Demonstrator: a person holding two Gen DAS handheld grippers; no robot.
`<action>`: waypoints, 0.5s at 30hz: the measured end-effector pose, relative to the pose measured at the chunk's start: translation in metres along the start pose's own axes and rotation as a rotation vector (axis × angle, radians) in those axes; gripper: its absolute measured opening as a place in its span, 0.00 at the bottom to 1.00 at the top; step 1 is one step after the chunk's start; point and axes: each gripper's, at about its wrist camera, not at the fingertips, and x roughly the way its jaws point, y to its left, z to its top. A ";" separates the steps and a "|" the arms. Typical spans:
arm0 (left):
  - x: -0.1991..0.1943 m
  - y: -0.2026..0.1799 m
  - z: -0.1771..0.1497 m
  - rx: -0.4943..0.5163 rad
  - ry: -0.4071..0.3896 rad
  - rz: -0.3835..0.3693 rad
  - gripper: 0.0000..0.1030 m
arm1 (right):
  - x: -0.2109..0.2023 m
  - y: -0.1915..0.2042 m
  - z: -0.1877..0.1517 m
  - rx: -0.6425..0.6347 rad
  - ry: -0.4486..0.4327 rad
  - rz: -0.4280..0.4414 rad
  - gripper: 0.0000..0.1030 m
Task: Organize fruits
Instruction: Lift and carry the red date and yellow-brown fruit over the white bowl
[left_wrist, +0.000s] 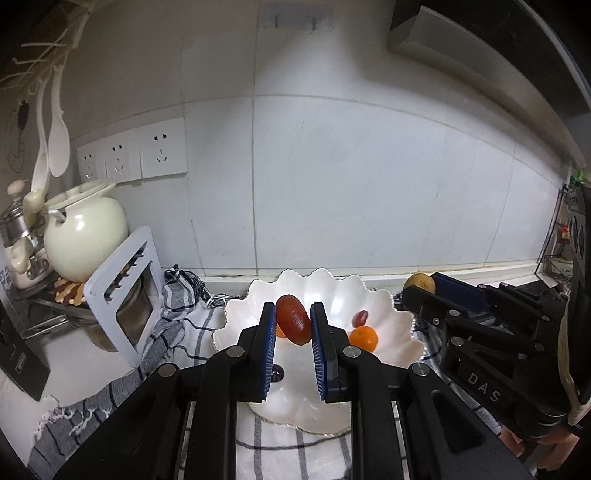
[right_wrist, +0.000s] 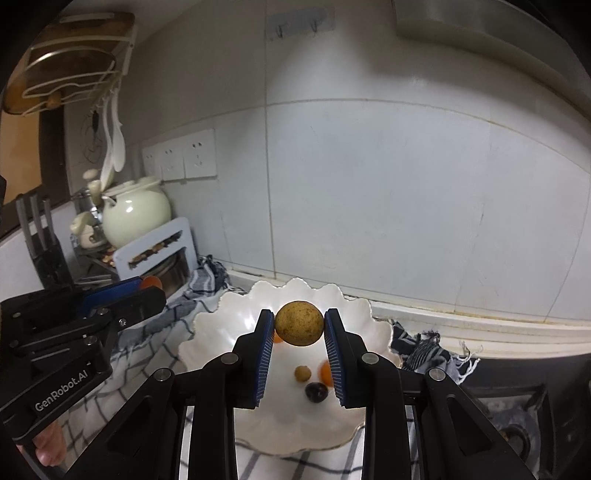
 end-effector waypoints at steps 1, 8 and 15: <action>0.005 0.001 0.001 0.001 0.007 0.003 0.19 | 0.005 -0.001 0.001 0.001 0.008 -0.001 0.29; 0.036 0.006 0.010 -0.001 0.053 -0.005 0.19 | 0.041 -0.011 0.010 0.012 0.077 -0.006 0.29; 0.073 0.008 0.014 -0.017 0.143 -0.027 0.19 | 0.075 -0.021 0.012 0.028 0.148 -0.011 0.29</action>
